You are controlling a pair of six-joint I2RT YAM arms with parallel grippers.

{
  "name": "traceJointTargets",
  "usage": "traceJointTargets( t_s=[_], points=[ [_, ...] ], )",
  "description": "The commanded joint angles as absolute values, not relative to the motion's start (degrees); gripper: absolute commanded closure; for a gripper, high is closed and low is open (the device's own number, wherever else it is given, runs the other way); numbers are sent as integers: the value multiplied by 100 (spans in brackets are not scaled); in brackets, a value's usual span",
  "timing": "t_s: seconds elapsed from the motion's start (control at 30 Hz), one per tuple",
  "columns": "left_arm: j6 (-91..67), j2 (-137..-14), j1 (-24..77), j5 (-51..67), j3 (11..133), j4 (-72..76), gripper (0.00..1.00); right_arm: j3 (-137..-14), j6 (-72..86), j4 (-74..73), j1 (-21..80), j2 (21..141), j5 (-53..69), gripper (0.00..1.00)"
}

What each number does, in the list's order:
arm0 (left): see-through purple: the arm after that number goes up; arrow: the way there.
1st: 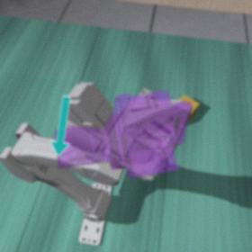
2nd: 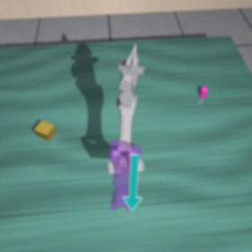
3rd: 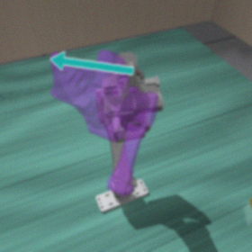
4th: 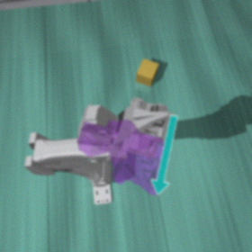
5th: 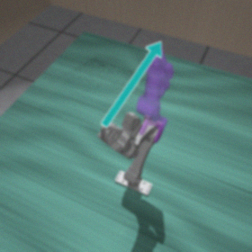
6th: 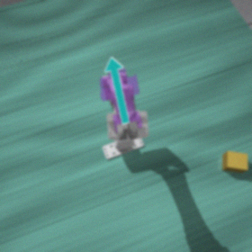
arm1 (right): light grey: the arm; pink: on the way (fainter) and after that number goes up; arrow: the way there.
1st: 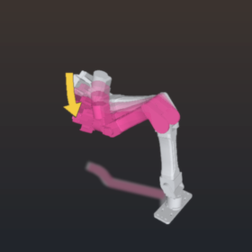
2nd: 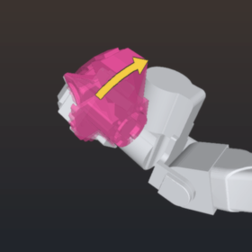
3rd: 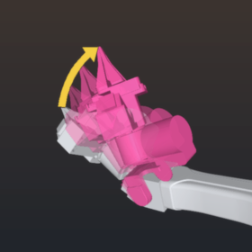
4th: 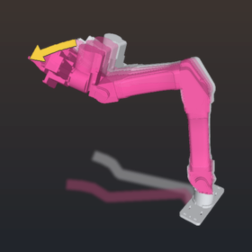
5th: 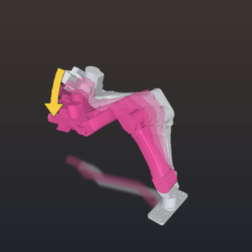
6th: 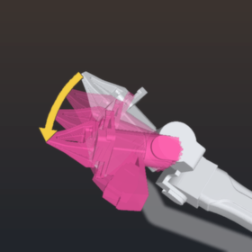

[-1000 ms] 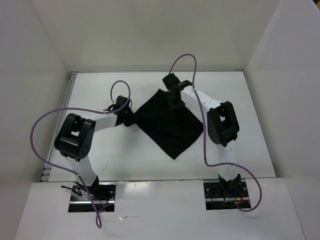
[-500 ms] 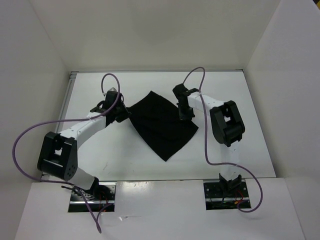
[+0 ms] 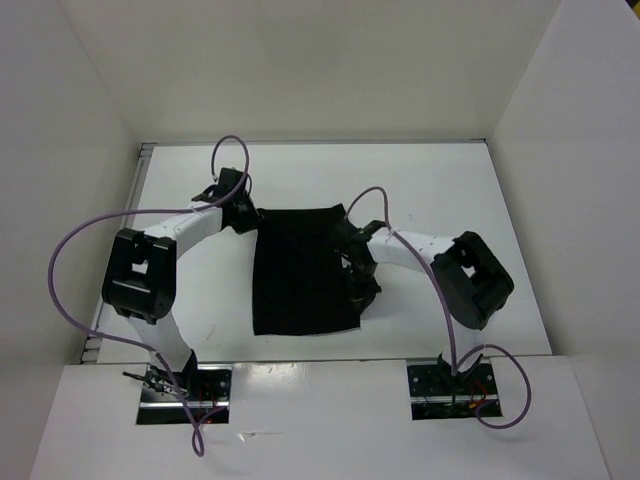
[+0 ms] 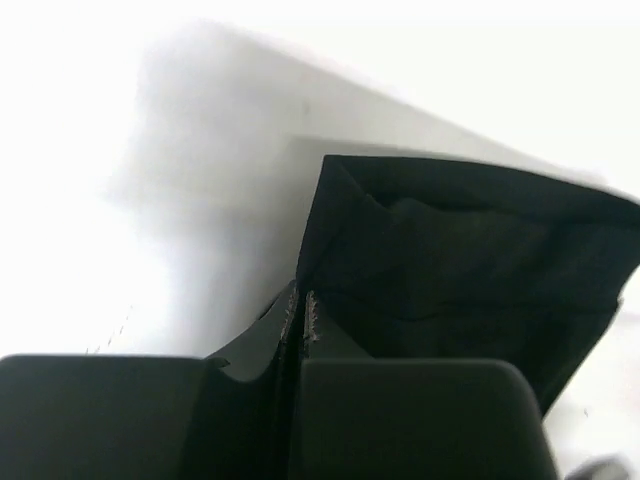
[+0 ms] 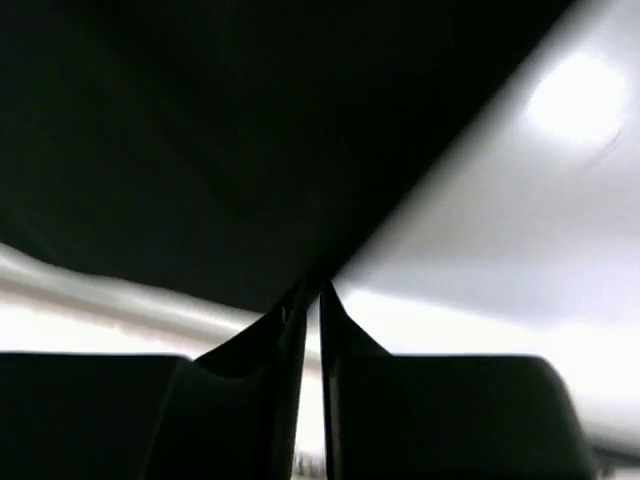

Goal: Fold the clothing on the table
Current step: Flatten the skirt out, then fold the skirt

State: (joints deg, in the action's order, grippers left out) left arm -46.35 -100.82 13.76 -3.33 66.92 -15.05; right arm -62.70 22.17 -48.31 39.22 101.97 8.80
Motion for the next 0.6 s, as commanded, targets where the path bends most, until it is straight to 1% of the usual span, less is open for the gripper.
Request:
traceJointTargets(
  t_s=[0.0, 0.03, 0.07, 0.1, 0.17, 0.23, 0.27, 0.37, 0.57],
  points=[
    [-4272, -10256, 1327, -203, 7092, -1433, 100, -6721, 2531, -5641, 3850, 9484, 943, 81],
    [-4271, -10309, 1327, -202, 7093, -1433, 100, -7246, 2592, -5643, 3797, 9483, 679, 73],
    [-4193, -10405, 1275, -141, 7232, -1433, 100, -7495, 2593, -5643, 3745, 9483, 172, 71],
    [-4079, -10493, 1274, -88, 7303, -1433, 100, -8158, 2593, -5416, 3605, 9831, -555, 66],
    [-4026, -10556, 1222, -26, 7365, -1494, 100, -8733, 2514, -5151, 3534, 10350, -982, 65],
    [-3973, -10556, 1222, 26, 7365, -1494, 100, -9121, 2304, -4793, 3481, 10668, -1414, 62],
    [-3920, -10617, 1222, 26, 7365, -1494, 100, -9201, 2164, -4633, 3428, 10940, -1606, 62],
    [-3920, -10679, 1169, 140, 7365, -1442, 100, -9579, 1795, -3966, 3157, 11423, -1416, 61],
    [-3867, -10793, 1169, 141, 7365, -1441, 100, -10019, 1389, -3657, 2778, 12040, -1012, 61]
  ],
)
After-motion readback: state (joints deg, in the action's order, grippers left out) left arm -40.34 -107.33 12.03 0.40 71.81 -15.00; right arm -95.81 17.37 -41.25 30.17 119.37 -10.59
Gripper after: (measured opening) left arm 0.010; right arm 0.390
